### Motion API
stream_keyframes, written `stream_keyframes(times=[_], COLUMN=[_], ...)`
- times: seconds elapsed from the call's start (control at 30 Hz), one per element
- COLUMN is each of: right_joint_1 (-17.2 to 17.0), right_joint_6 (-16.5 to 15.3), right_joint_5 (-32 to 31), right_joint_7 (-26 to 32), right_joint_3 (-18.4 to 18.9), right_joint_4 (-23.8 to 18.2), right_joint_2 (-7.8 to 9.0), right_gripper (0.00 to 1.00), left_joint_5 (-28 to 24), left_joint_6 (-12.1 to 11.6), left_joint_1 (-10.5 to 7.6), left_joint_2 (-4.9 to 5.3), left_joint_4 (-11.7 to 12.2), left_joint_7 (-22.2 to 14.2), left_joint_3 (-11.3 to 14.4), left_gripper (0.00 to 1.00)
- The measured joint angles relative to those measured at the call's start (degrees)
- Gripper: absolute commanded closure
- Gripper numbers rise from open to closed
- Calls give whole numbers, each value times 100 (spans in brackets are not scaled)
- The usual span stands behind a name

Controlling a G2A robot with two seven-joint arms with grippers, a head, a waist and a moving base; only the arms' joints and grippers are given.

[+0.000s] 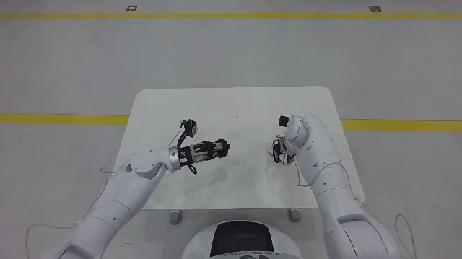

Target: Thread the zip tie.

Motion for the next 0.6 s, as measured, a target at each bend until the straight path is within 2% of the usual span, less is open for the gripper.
stream_keyframes(times=[0.6], right_joint_1=[68], right_joint_6=[0], right_joint_5=[-317], right_joint_7=[-56], right_joint_3=[156], right_joint_4=[214], right_joint_2=[-127], right_gripper=[78], left_joint_5=[0], left_joint_6=[0], left_joint_1=[0], left_joint_2=[0], left_joint_4=[0], left_joint_7=[0], left_joint_3=[0], left_gripper=[100])
